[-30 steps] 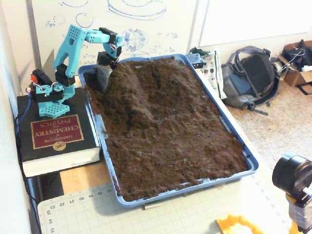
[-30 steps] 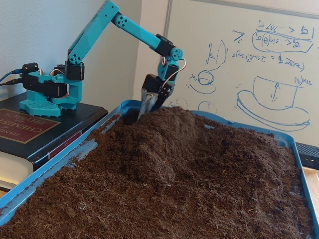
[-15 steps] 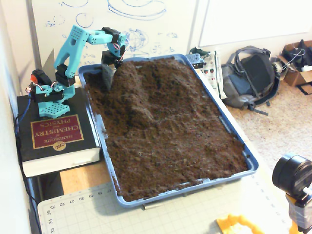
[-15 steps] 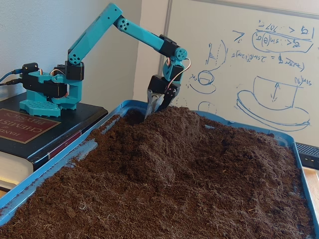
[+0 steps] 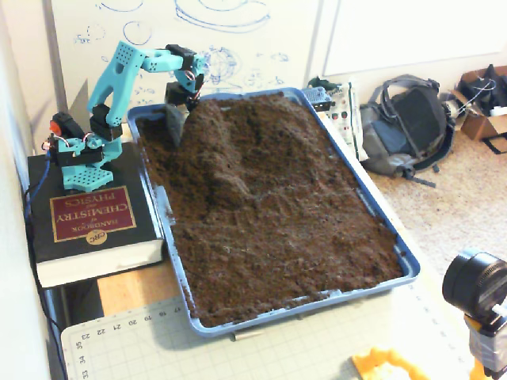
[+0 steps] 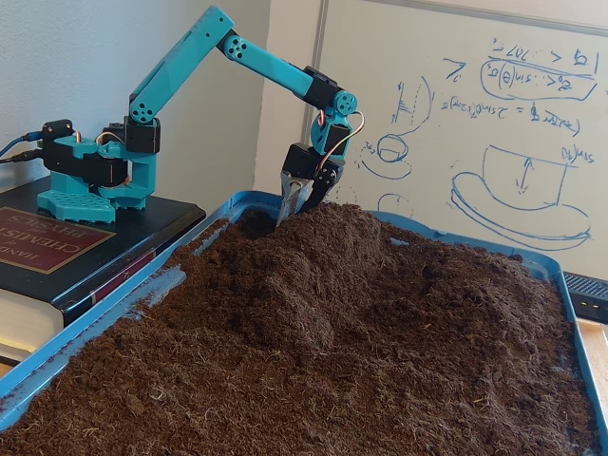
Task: Build a berm.
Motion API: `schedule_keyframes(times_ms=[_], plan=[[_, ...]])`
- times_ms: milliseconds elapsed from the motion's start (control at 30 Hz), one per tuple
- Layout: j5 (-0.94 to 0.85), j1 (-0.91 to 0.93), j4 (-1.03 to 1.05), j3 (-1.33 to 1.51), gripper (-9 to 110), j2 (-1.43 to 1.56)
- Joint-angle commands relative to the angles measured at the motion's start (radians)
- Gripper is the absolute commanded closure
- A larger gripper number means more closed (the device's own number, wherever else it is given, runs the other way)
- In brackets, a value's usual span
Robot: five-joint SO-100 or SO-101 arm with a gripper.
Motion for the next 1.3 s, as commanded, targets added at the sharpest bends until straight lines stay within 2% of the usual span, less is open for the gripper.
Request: schedule_keyframes(times_ms=[0, 133, 333, 1067, 1267], plan=[[0.012, 0.071, -0.025, -0.193, 101, 0.052], [0.002, 0.092, -0.021, -0.215, 101, 0.055], [-0.123, 0.146, -0.011, -0.164, 101, 0.129], [-0.146, 0.071, -0.011, 0.627, 101, 0.597], [-0.112, 0.015, -0.026, 0.657, 101, 0.607]])
